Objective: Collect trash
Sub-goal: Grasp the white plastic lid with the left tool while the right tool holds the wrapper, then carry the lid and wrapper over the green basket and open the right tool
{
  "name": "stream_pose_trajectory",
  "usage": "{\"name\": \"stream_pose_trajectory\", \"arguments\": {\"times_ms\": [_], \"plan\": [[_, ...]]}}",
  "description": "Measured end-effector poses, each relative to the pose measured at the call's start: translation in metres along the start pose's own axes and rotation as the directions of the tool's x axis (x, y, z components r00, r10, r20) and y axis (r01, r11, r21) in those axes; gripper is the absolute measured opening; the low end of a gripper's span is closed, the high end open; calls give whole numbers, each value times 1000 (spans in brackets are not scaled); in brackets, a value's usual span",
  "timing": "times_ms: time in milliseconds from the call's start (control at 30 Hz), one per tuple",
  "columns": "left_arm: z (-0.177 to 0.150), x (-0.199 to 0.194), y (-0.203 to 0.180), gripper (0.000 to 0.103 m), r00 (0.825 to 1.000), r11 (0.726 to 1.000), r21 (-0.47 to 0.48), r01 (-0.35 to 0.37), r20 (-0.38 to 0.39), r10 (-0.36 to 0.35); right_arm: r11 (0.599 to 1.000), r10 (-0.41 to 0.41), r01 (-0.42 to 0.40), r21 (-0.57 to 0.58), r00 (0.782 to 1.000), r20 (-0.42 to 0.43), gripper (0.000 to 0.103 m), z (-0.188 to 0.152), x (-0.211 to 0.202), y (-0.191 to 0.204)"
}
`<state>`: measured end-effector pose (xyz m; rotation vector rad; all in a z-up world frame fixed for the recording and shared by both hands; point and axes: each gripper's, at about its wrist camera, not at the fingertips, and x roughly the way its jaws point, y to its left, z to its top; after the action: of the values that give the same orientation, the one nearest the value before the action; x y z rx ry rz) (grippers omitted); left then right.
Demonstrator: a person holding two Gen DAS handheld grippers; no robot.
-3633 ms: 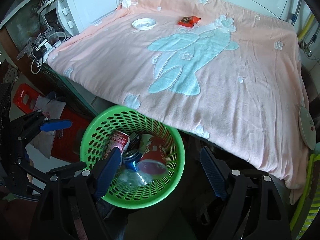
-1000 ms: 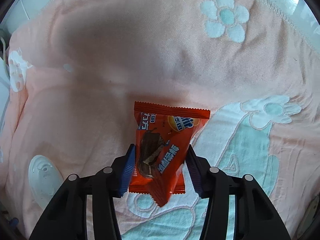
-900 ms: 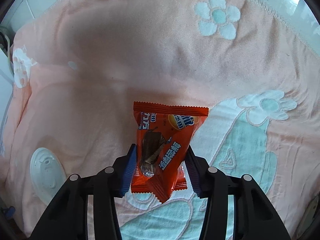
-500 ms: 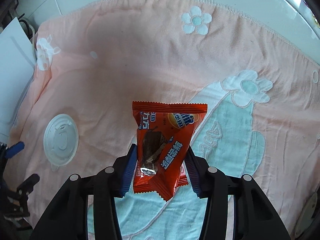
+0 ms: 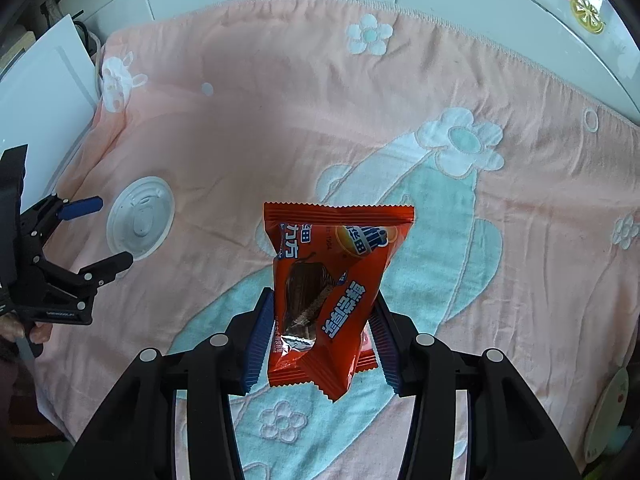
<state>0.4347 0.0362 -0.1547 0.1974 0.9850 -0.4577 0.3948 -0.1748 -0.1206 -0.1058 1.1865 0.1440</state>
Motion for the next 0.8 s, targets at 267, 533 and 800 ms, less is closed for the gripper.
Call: {"name": "stream_pose_trajectory", "arguments": {"times_ms": [267, 533, 800], "plan": [[7, 18, -8, 98, 999, 997, 80, -24, -38, 27, 1000, 11, -11, 4, 1000, 4, 46, -6, -4, 3], [10, 32, -2, 96, 998, 999, 40, -8, -56, 10, 1000, 20, -20, 4, 1000, 5, 46, -17, -12, 5], [1, 17, -6, 91, 999, 999, 31, -34, -1, 34, 999, 29, -28, -15, 999, 24, 46, -36, -30, 13]]}}
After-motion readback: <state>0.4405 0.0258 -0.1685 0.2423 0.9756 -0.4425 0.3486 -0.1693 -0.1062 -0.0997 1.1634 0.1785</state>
